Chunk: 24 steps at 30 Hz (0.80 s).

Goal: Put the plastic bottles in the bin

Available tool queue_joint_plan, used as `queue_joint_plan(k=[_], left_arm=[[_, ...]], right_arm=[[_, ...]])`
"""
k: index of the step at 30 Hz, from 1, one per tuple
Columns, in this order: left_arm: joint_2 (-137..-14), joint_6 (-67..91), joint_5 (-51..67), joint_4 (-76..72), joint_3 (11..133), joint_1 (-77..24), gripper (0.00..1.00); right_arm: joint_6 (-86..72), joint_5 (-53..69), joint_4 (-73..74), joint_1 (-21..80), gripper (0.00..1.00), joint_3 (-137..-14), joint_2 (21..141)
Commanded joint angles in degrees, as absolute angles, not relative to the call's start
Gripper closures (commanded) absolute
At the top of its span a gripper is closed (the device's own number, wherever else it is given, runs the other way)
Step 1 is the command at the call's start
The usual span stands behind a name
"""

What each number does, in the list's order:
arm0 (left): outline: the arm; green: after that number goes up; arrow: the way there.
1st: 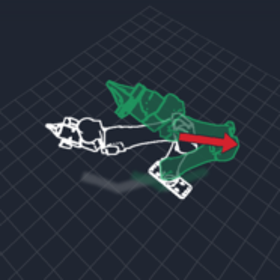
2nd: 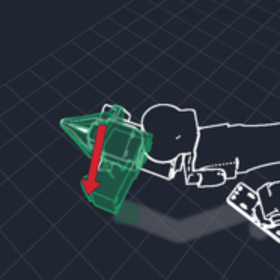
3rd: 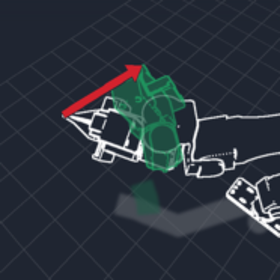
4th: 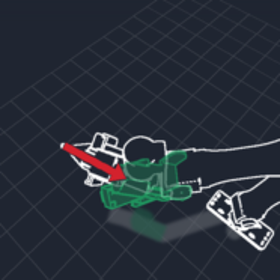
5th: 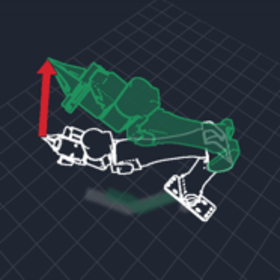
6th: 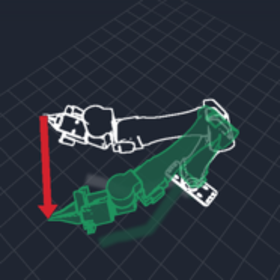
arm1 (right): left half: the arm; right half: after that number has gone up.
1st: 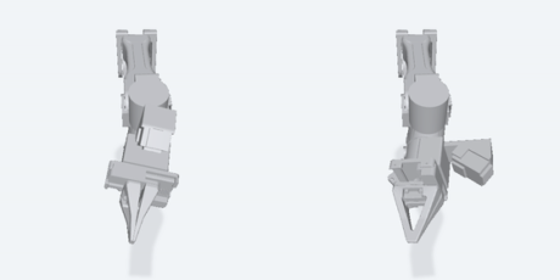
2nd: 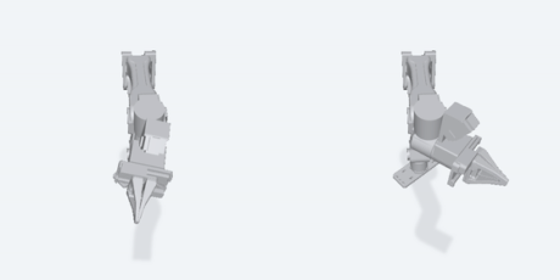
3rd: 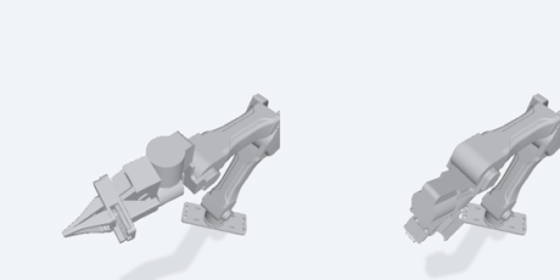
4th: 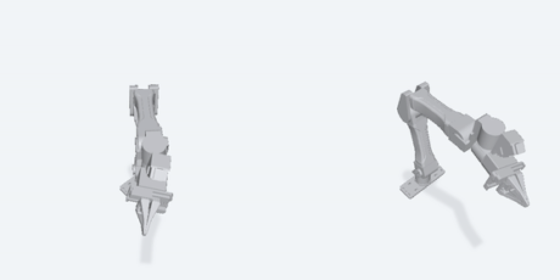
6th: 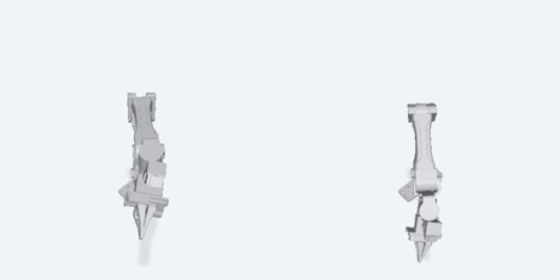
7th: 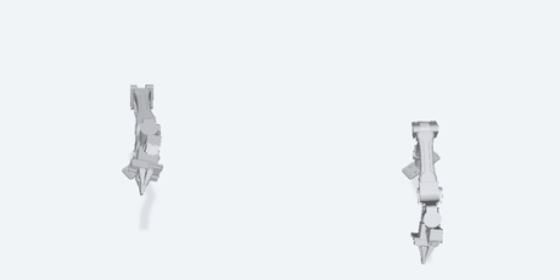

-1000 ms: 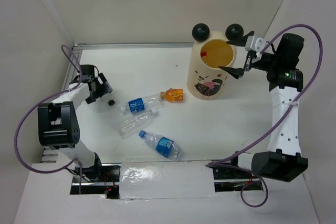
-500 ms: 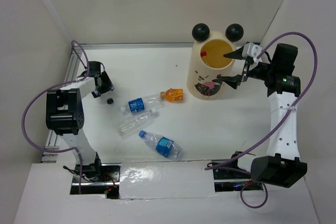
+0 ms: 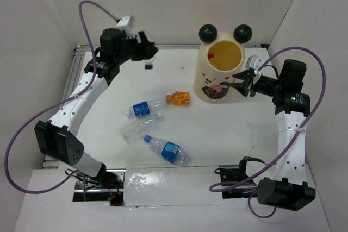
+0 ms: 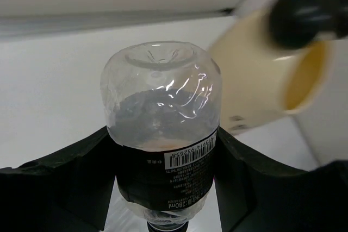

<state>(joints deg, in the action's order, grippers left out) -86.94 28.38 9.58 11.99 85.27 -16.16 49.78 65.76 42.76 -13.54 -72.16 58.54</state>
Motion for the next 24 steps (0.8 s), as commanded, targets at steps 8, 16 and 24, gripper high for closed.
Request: queue_joint_plan(k=[8,16,24], left_arm=[[-106.2,21.0,18.0,-2.8,116.3,-39.5,1.00],[-111.5,12.0,-1.4,-22.3,113.5,-48.5,0.92],[-121.4,3.5,-17.0,-32.2,118.2,-51.9,0.59]], right_arm=[[57.7,59.1,55.5,-13.1,0.26,-61.6,58.1],[58.9,57.8,56.0,-13.1,0.97,-54.8,55.0],[60.5,56.6,56.5,-13.1,0.94,-53.1,55.0]])
